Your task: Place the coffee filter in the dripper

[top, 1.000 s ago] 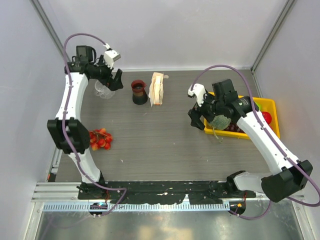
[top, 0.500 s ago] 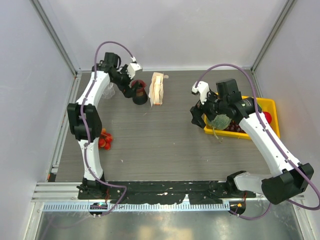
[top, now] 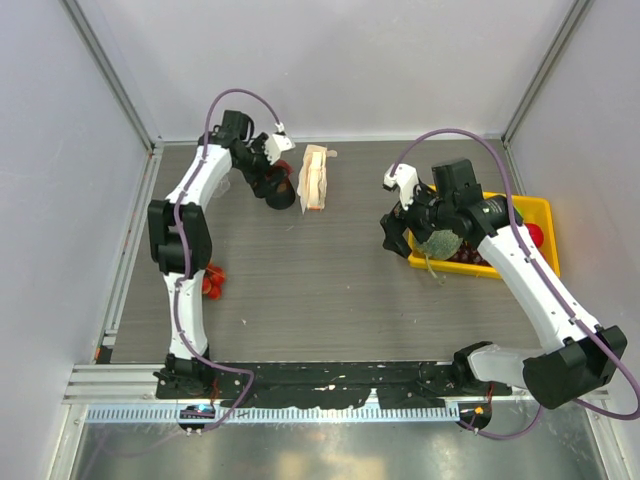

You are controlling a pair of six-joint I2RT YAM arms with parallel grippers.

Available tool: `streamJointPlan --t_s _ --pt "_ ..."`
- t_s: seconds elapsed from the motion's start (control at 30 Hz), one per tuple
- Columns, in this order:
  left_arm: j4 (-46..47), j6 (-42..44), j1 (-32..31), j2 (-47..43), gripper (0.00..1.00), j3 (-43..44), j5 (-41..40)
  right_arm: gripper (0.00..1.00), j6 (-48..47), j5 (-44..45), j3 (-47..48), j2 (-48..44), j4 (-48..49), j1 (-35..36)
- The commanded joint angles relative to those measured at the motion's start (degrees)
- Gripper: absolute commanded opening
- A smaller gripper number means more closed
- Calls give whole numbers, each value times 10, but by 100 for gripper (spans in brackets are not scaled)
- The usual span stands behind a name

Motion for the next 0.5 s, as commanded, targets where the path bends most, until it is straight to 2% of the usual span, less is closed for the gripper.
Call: streamJointPlan --t_s 0.0,0.47 --pt "43 27 -10 5 99 24 17 95 4 -5 -4 -22 15 -1" --pt "50 29 -16 37 95 53 65 95 0 0 -5 -22 11 -2"
